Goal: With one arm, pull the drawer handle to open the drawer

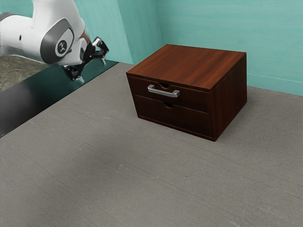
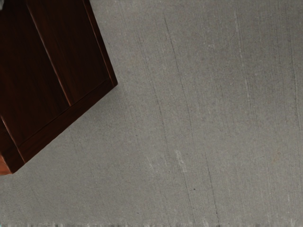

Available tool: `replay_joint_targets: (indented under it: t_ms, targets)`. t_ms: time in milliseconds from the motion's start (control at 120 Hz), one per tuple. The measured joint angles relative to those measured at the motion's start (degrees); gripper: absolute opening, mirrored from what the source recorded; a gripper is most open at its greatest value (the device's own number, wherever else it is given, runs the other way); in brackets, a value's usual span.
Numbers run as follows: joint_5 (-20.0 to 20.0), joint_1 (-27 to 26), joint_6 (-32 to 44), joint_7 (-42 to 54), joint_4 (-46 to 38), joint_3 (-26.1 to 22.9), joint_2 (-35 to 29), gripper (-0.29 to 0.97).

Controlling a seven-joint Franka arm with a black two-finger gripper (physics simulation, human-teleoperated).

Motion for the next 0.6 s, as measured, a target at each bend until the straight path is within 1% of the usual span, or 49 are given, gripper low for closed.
replay_joint_targets:
  t_ms: [175,275,375,450,600]
  targets:
    - [-0.48,-0.08,2.77,0.76,0.45,-0.27,2.68,0.68]
    - [-0.74,-0.05,5.12,0.74,-0.62,-1.72,3.33,0.68]
    - [-3.0,0.08,7.41,1.17,-2.09,-2.57,3.57,0.68]
    - [-3.95,0.11,8.58,1.46,-2.58,-3.35,3.64,0.68]
    - [-1.71,0.19,10.08,1.27,-2.66,-5.82,4.42,0.68]
